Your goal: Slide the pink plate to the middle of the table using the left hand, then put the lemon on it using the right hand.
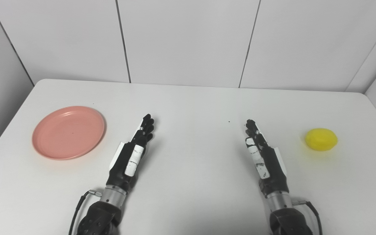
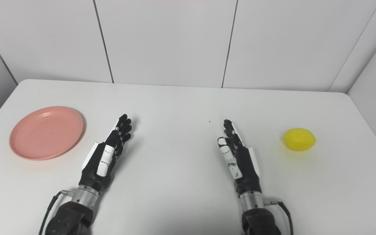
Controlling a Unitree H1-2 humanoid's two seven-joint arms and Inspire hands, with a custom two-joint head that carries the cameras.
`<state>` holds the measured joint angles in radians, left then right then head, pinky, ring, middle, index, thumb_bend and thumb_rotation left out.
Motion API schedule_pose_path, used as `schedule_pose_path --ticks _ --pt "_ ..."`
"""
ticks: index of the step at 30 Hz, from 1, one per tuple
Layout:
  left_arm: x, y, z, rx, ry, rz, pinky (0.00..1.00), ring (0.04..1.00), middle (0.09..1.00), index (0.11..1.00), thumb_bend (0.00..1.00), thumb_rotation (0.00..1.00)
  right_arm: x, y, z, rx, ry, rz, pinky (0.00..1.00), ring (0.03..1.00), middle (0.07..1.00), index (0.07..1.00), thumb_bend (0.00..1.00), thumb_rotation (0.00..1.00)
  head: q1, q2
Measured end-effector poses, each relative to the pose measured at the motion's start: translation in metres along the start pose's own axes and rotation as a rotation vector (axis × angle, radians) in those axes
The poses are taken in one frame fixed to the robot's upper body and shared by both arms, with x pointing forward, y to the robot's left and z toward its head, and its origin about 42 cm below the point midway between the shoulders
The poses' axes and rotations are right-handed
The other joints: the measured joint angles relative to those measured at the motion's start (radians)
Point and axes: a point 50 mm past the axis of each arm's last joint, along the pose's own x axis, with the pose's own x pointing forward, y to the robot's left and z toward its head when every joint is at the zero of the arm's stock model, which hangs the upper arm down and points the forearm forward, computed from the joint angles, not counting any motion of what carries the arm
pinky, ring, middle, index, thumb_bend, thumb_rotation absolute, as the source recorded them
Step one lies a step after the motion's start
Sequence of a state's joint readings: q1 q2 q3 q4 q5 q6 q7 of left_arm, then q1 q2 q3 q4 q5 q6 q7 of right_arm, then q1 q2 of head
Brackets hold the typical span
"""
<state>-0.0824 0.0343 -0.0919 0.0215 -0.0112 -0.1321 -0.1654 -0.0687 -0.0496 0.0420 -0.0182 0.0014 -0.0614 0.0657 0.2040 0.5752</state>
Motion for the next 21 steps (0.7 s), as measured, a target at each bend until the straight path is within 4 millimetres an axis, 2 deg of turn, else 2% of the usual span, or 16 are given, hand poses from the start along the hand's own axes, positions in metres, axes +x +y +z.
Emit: schedule_pose_path --ticks 2,7,10,21 --pt "0.002 -0.006 0.000 0.011 0.000 0.006 1.00 1.000 1.000 1.000 0.82 1.00 -0.002 -0.009 0.000 0.004 -0.019 0.028 1.00 1.000 1.000 0.999 0.60 0.95 0.076 -0.024" --pt "0.008 -0.029 0.000 0.020 0.005 0.011 1.00 1.000 1.000 1.000 0.82 1.00 -0.003 -0.023 0.001 0.004 -0.032 0.041 1.00 1.000 1.000 1.000 0.55 0.97 0.121 -0.044" --pt "0.011 -0.036 -0.001 0.029 0.010 0.022 1.00 1.000 1.000 1.000 0.81 1.00 -0.005 -0.024 0.001 0.004 -0.033 0.038 1.00 1.000 1.000 1.000 0.49 1.00 0.129 -0.049" --pt "0.012 -0.035 -0.001 0.037 0.009 0.045 1.00 1.000 1.000 1.000 0.81 1.00 -0.016 -0.023 0.002 -0.002 -0.007 0.035 1.00 1.000 1.000 1.000 0.40 1.00 0.129 -0.078"
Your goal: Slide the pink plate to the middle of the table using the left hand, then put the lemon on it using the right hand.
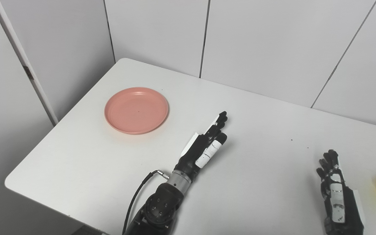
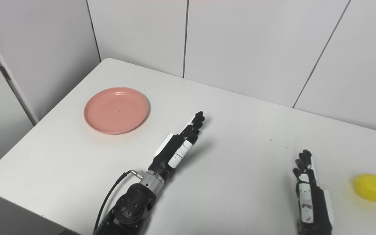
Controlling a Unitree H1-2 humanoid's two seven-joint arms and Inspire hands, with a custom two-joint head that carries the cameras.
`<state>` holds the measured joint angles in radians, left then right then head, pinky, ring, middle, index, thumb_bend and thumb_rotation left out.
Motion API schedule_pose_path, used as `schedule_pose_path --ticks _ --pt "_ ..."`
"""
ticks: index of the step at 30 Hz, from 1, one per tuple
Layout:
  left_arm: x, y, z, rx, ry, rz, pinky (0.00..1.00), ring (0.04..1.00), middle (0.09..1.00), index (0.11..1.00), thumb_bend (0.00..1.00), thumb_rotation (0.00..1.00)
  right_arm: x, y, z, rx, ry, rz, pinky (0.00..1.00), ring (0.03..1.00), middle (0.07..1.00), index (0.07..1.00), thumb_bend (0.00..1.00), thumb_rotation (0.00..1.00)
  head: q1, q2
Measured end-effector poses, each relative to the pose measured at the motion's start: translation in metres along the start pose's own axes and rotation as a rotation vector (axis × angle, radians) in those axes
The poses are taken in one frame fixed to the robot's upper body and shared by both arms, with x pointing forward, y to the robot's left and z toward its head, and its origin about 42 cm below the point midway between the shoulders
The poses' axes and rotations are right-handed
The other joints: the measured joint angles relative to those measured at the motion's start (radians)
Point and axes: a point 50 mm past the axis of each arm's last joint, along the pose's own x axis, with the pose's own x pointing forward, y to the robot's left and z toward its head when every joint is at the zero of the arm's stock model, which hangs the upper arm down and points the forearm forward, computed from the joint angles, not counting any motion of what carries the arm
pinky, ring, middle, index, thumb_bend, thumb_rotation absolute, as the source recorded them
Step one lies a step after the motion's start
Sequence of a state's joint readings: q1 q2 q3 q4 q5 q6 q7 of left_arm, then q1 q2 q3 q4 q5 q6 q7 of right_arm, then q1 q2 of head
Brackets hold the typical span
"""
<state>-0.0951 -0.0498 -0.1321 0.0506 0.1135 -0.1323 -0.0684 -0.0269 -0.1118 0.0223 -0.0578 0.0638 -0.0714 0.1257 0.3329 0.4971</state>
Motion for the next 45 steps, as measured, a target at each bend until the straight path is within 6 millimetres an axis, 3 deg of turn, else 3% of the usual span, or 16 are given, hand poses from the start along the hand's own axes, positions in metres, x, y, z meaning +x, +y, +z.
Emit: schedule_pose_path --ticks 10,15,22,25,28,32,37,45 --pt "-0.001 0.003 0.007 -0.075 -0.034 -0.024 1.00 1.000 1.000 1.000 0.83 1.00 0.001 0.004 0.001 0.002 -0.003 0.002 1.00 1.000 1.000 1.000 0.30 1.00 0.005 -0.034" --pt "-0.014 0.015 0.014 -0.093 -0.038 -0.020 1.00 1.000 1.000 1.000 0.83 1.00 0.001 0.006 0.007 0.014 -0.013 0.002 1.00 1.000 1.000 1.000 0.30 1.00 0.000 -0.040" --pt "-0.011 0.059 0.062 -0.064 -0.114 0.020 1.00 1.000 1.000 1.000 0.82 1.00 0.002 0.008 0.007 0.010 -0.005 -0.001 1.00 1.000 1.000 1.000 0.29 1.00 -0.011 -0.052" --pt "-0.005 0.076 0.074 -0.018 -0.124 0.009 1.00 1.000 1.000 0.997 0.82 1.00 0.002 0.011 0.007 0.018 -0.006 -0.001 1.00 1.000 1.000 1.000 0.29 1.00 -0.018 -0.052" --pt "-0.005 0.090 0.074 -0.001 -0.122 0.016 0.99 0.986 0.980 0.973 0.83 1.00 0.003 0.012 0.006 0.023 -0.004 -0.002 1.00 1.000 1.000 1.000 0.29 1.00 -0.028 -0.054" --pt "-0.005 0.122 0.064 -0.013 -0.098 0.100 0.88 0.888 0.890 0.881 0.83 1.00 0.003 0.013 0.004 0.023 0.001 -0.005 1.00 1.000 1.000 1.000 0.31 1.00 -0.034 -0.055" --pt "-0.004 0.158 0.055 0.014 -0.091 0.186 0.87 0.878 0.881 0.872 0.82 1.00 0.003 0.013 0.002 0.026 0.010 -0.004 1.00 1.000 1.000 1.000 0.34 1.00 -0.032 -0.054" --pt "0.019 0.194 0.076 0.129 -0.159 0.288 0.77 0.786 0.794 0.802 0.80 1.00 0.005 0.014 0.001 0.032 0.006 -0.003 1.00 1.000 1.000 1.000 0.33 1.00 -0.028 -0.052"
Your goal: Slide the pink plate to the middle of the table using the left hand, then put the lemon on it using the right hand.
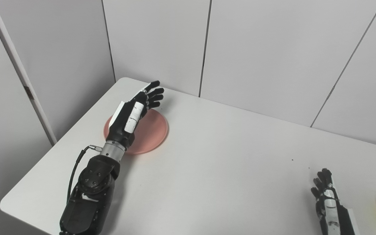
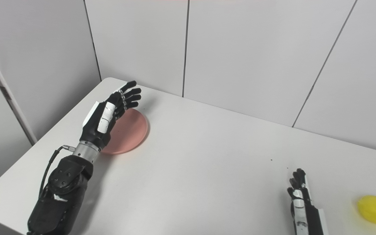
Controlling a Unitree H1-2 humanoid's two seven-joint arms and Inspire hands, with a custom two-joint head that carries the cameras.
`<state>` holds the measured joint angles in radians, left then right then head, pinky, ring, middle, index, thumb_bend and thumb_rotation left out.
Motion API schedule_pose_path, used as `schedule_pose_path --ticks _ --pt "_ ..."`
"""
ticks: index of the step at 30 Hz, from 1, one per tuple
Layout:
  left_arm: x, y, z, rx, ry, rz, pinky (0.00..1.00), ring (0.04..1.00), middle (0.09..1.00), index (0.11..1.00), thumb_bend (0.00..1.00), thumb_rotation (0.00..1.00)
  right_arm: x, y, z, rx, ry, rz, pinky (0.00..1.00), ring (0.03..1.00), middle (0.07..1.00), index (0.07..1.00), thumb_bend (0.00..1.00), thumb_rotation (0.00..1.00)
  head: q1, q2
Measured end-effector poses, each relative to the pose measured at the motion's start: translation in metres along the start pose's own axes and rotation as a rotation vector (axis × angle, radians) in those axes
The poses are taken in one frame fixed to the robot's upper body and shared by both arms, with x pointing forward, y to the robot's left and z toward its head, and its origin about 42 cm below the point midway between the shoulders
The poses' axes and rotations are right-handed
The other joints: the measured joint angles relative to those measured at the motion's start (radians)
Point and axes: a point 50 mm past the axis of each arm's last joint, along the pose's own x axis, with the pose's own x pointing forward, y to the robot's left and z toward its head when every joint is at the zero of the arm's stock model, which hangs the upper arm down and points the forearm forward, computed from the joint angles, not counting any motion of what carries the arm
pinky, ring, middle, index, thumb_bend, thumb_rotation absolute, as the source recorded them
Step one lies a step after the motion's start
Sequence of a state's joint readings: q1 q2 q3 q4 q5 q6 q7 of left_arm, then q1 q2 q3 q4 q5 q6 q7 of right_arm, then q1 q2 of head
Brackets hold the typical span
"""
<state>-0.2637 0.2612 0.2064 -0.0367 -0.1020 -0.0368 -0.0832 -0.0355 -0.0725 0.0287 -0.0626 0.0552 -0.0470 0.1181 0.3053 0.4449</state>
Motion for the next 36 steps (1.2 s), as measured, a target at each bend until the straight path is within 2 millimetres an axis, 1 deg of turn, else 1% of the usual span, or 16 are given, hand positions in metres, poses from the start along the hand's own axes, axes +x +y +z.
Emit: schedule_pose_path --ticks 3,7,10,11,13,16,21,25,28,30,35,36 --pt "0.010 0.016 -0.010 0.032 0.018 0.079 0.73 0.750 0.755 0.764 0.80 1.00 0.000 0.000 0.000 0.000 0.000 0.000 1.00 1.000 1.000 1.000 0.36 1.00 0.005 0.000" --pt "0.015 0.032 -0.020 0.051 0.038 0.167 0.72 0.731 0.732 0.739 0.81 1.00 0.000 -0.001 0.000 -0.001 0.000 -0.003 1.00 1.000 1.000 1.000 0.36 0.99 0.005 0.000" --pt "0.020 0.044 -0.029 0.054 0.059 0.225 0.75 0.735 0.730 0.727 0.83 1.00 0.000 -0.001 0.000 -0.001 0.000 -0.002 1.00 1.000 1.000 1.000 0.36 0.99 0.008 0.002" --pt "0.022 0.048 -0.031 0.061 0.067 0.236 0.78 0.748 0.734 0.725 0.84 1.00 0.000 -0.001 0.000 -0.001 0.000 -0.003 1.00 1.000 1.000 1.000 0.36 0.99 0.008 0.002" --pt "0.024 0.055 -0.034 0.074 0.078 0.260 0.80 0.760 0.742 0.728 0.84 1.00 0.000 -0.001 0.000 -0.001 0.000 -0.003 1.00 1.000 1.000 1.000 0.36 0.99 0.011 0.002" --pt "0.028 0.062 -0.038 0.100 0.081 0.275 0.81 0.765 0.745 0.731 0.83 1.00 0.000 -0.001 0.000 -0.001 0.000 -0.002 1.00 1.000 1.000 1.000 0.35 1.00 0.012 0.000" --pt "0.033 0.079 -0.047 0.108 0.101 0.304 0.79 0.765 0.749 0.741 0.82 1.00 0.000 -0.001 0.000 -0.002 0.000 -0.001 1.00 1.000 1.000 1.000 0.37 1.00 0.014 0.000" --pt "0.034 0.095 -0.055 0.131 0.131 0.319 0.80 0.779 0.763 0.752 0.81 1.00 -0.001 -0.001 0.000 -0.002 0.000 -0.002 1.00 1.000 1.000 1.000 0.36 1.00 0.017 0.002" --pt "0.033 0.104 -0.058 0.145 0.150 0.328 0.80 0.767 0.762 0.757 0.79 1.00 -0.001 -0.001 0.001 0.001 0.000 -0.003 1.00 1.000 1.000 1.000 0.35 1.00 0.018 0.003" --pt "0.032 0.110 -0.060 0.149 0.161 0.334 0.78 0.765 0.765 0.761 0.77 1.00 -0.002 -0.001 0.001 0.002 -0.001 -0.002 1.00 1.000 1.000 1.000 0.33 1.00 0.023 0.002" --pt "0.031 0.122 -0.061 0.132 0.175 0.314 0.76 0.780 0.775 0.775 0.78 1.00 -0.002 -0.001 0.001 0.002 -0.001 -0.002 1.00 1.000 1.000 1.000 0.33 1.00 0.023 0.002" --pt "0.030 0.124 -0.063 0.120 0.179 0.313 0.74 0.777 0.775 0.768 0.82 1.00 -0.002 -0.001 0.001 0.002 -0.001 -0.003 1.00 1.000 1.000 1.000 0.33 1.00 0.023 0.002"
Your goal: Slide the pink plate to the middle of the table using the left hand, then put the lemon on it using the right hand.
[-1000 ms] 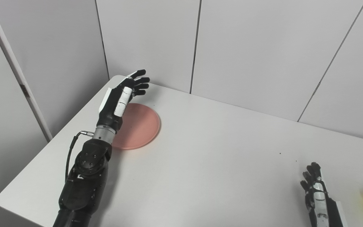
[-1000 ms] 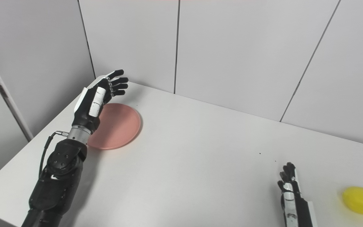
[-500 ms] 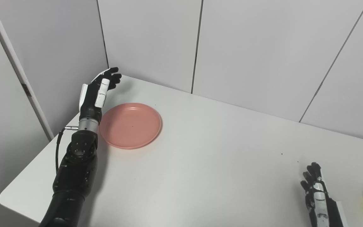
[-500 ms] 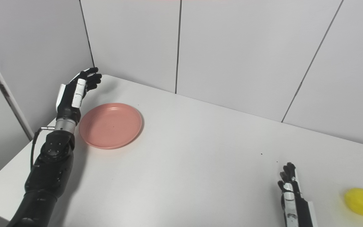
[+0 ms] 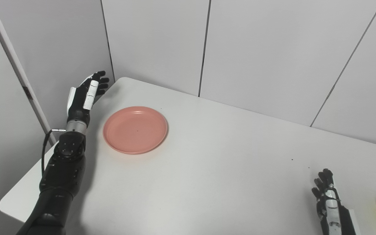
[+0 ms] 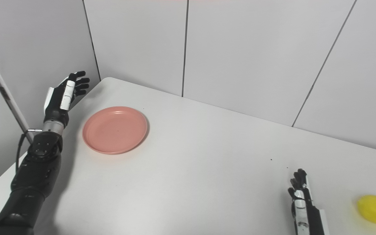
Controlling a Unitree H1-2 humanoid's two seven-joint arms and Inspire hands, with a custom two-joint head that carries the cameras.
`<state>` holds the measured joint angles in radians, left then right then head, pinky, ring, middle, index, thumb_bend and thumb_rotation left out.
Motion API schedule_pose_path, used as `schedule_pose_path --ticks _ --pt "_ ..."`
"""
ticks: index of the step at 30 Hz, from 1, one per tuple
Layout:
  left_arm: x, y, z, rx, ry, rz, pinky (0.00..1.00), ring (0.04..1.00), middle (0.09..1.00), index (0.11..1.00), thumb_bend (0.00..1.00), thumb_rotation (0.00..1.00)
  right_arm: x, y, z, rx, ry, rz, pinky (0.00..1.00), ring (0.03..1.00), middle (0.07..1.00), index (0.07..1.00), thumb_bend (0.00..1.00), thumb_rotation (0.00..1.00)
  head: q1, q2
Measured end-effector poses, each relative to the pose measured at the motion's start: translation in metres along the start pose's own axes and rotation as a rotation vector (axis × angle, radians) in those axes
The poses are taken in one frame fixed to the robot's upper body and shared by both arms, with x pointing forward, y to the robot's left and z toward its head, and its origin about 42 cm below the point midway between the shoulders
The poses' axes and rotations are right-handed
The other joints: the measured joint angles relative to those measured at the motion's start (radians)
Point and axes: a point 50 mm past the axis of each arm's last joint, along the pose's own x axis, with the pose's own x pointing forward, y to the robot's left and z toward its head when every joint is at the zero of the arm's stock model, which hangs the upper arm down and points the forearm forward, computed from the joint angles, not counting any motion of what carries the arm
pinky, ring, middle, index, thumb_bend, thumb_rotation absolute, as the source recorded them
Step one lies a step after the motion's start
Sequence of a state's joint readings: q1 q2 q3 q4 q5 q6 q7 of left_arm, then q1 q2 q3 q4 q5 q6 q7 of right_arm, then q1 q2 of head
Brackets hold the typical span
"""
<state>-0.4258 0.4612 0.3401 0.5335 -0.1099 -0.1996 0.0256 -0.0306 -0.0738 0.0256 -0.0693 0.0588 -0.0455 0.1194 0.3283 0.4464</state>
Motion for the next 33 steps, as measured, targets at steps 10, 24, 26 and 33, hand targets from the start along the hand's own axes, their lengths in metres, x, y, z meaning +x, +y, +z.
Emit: schedule_pose_path --ticks 10,24,26,33 --pt "-0.009 0.014 -0.044 -0.139 0.126 -0.017 0.74 0.765 0.772 0.761 0.81 1.00 -0.001 -0.001 0.001 0.003 -0.003 -0.002 1.00 1.000 1.000 1.000 0.34 1.00 0.003 0.006" --pt "-0.010 0.007 -0.048 -0.159 0.116 -0.066 0.74 0.772 0.772 0.766 0.78 1.00 -0.001 -0.002 0.004 -0.001 -0.013 -0.006 1.00 1.000 1.000 1.000 0.34 1.00 0.006 0.017" --pt "-0.011 0.004 -0.047 -0.163 0.111 -0.069 0.74 0.771 0.770 0.764 0.78 1.00 -0.001 -0.002 0.005 -0.005 -0.015 -0.006 1.00 1.000 1.000 1.000 0.34 1.00 0.006 0.018" --pt "-0.013 -0.016 -0.043 -0.191 0.088 -0.094 0.76 0.781 0.780 0.776 0.77 1.00 -0.002 -0.002 0.007 -0.011 -0.019 -0.010 1.00 1.000 1.000 1.000 0.32 1.00 0.003 0.021"
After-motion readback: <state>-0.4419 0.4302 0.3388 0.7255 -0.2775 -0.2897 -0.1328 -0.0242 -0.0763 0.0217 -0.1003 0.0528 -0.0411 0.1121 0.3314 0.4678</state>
